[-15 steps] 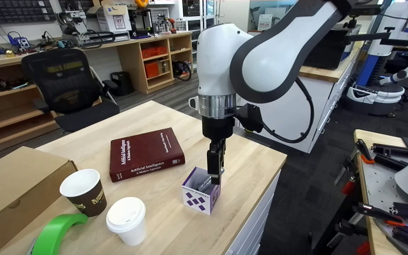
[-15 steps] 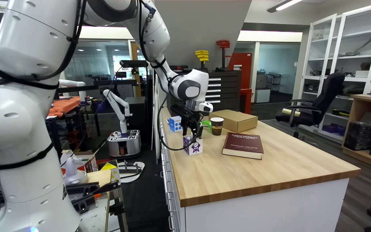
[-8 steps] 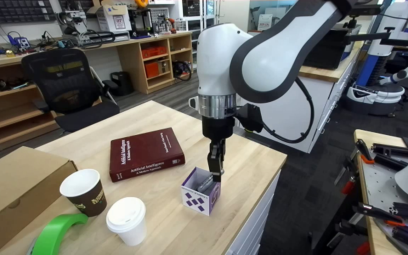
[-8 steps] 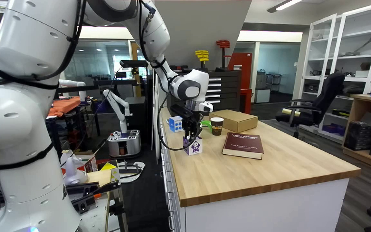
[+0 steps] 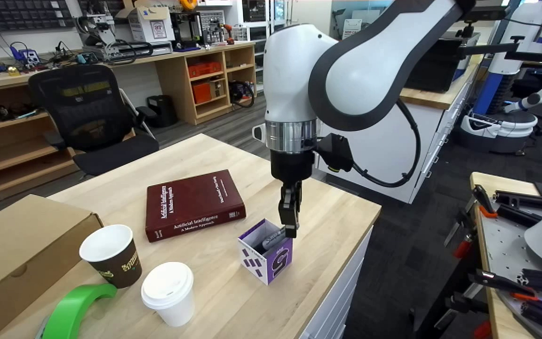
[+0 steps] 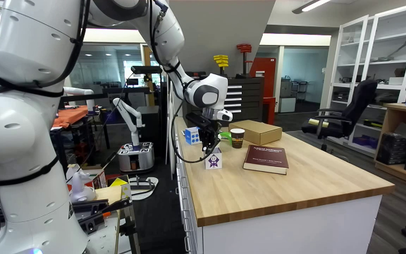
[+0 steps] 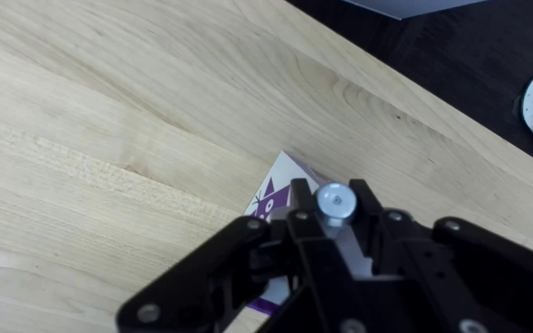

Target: Move the marker slightly to the right

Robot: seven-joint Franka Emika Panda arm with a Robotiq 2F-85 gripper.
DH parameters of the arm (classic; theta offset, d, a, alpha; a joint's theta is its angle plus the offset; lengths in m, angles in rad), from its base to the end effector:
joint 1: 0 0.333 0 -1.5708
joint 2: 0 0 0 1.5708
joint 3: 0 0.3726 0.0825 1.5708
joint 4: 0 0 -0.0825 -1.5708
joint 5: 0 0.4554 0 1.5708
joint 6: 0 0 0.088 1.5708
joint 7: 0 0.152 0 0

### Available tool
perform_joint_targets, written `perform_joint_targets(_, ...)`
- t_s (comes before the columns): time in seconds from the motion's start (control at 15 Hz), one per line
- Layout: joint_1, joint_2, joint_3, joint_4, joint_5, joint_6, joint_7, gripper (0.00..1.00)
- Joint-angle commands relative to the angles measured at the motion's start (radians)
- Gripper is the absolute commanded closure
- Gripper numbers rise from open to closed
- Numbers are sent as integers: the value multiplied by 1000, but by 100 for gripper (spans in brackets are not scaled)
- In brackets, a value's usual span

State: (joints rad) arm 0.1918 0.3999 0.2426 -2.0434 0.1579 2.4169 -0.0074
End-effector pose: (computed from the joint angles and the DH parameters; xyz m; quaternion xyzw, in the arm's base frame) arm 0.5991 0.2840 0.2024 -0.9836 -0.1510 0.0304 0.0942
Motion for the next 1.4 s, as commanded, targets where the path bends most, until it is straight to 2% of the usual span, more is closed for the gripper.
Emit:
perform_joint_targets(0.0,-2,-119,-4,-79,6,-71,9,94)
perform_joint_targets(0.27,2,-218,-17,-138,-5,-111,37,94)
perform_joint_targets(0.6,-1,-321,-24,-200,8,-72,34,93)
perform_joint_targets(0.87,-4,-383,-41,-235,-12,-60,79,94)
perform_joint_targets(1.33,-22,-352,-82,-230,-64,-14,189,94)
